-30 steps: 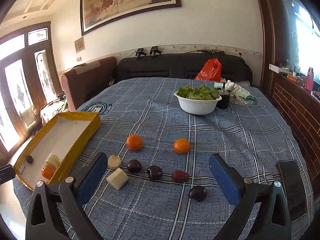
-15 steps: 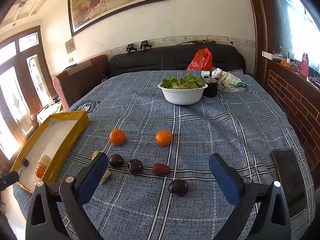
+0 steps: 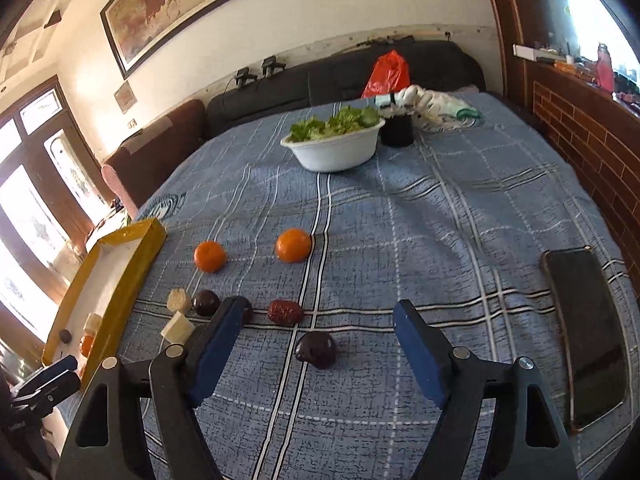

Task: Organize fruits
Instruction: 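Move both tools back toward the remaining fruit, then grasp a white yam piece with the left tool while the right grasps a plum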

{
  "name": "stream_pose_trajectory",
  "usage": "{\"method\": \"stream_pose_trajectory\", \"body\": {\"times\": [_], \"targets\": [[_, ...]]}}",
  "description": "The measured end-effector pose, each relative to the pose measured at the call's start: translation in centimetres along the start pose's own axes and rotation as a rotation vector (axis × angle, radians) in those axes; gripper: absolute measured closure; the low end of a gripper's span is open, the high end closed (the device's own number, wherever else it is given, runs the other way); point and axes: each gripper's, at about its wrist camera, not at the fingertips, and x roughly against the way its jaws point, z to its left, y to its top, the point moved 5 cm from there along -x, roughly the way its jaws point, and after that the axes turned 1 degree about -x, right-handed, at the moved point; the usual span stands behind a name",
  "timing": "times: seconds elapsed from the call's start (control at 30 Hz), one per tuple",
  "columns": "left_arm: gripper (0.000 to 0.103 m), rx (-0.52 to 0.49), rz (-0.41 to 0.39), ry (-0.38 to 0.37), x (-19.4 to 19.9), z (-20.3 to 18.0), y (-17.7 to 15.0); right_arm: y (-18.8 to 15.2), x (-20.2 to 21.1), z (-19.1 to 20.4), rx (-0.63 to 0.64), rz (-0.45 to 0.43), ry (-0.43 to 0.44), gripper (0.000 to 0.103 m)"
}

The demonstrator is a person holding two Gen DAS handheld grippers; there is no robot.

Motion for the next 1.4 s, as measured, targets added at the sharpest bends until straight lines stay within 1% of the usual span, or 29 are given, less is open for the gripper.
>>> {"method": "stream_pose_trajectory", "body": {"times": [0.07,0.13,0.17,0.33,0.37,0.43,0.47,0.5,0.53,0.63,0.77,0.8,0.83,0.9,1.03,1.13,1.3,1.4], "targets": [[0.024,-0.036,0.0,-0.007,-0.4,-1.1,0.5,-1.1,-1.7,0.2,0.014,0.049,-0.004,0.025],[0.028,-0.077,0.003,0.003,-1.1,-2.4,1.1,-1.9,-3.0,0.1,0.011,0.092,0.001,0.028],[0.029,-0.096,0.005,0.003,-1.5,-2.9,1.5,-2.1,-3.4,0.0,0.008,0.107,0.005,0.031],[0.03,-0.165,0.041,0.002,-4.7,-5.2,3.2,-2.6,-3.9,0.3,0.023,0.129,0.031,0.041],[0.03,-0.178,0.054,0.007,-5.5,-5.5,3.5,-2.7,-4.0,0.3,0.027,0.134,0.034,0.047],[0.03,-0.205,0.076,0.02,-7.0,-5.9,3.7,-2.8,-4.2,0.4,0.034,0.139,0.035,0.053],[0.033,-0.217,0.088,0.031,-7.8,-6.0,3.7,-2.9,-4.2,0.5,0.04,0.14,0.038,0.062],[0.038,-0.225,0.104,0.039,-8.5,-6.0,3.6,-2.9,-4.2,0.6,0.042,0.143,0.041,0.066],[0.042,-0.227,0.117,0.041,-9.1,-5.9,3.4,-2.9,-4.3,0.7,0.045,0.141,0.039,0.067],[0.045,-0.218,0.144,0.048,-10.5,-5.5,3.1,-3.0,-4.3,0.8,0.05,0.141,0.048,0.072],[0.047,-0.197,0.165,0.044,-11.7,-5.2,3.2,-3.0,-4.3,0.9,0.046,0.141,0.055,0.072],[0.052,-0.202,0.17,0.045,-12.0,-5.3,3.2,-3.0,-4.3,0.9,0.046,0.143,0.057,0.072],[0.062,-0.211,0.175,0.053,-12.2,-5.4,3.2,-3.0,-4.3,0.9,0.046,0.143,0.057,0.072],[0.071,-0.231,0.181,0.087,-12.6,-5.4,3.0,-3.0,-4.3,0.9,0.045,0.143,0.059,0.072],[0.072,-0.2,0.166,0.073,-12.0,-5.2,2.8,-3.0,-4.3,0.9,0.042,0.14,0.062,0.072],[0.071,-0.177,0.136,0.063,-10.7,-4.9,2.8,-2.9,-4.0,0.8,0.038,0.125,0.056,0.072],[0.071,-0.109,0.057,0.037,-6.4,-3.6,3.7,-2.6,-3.5,0.8,0.034,0.089,0.042,0.072],[0.071,-0.085,0.0,0.064,-3.2,-1.9,4.3,-2.1,-2.7,1.0,0.027,0.052,0.036,0.072]]}}
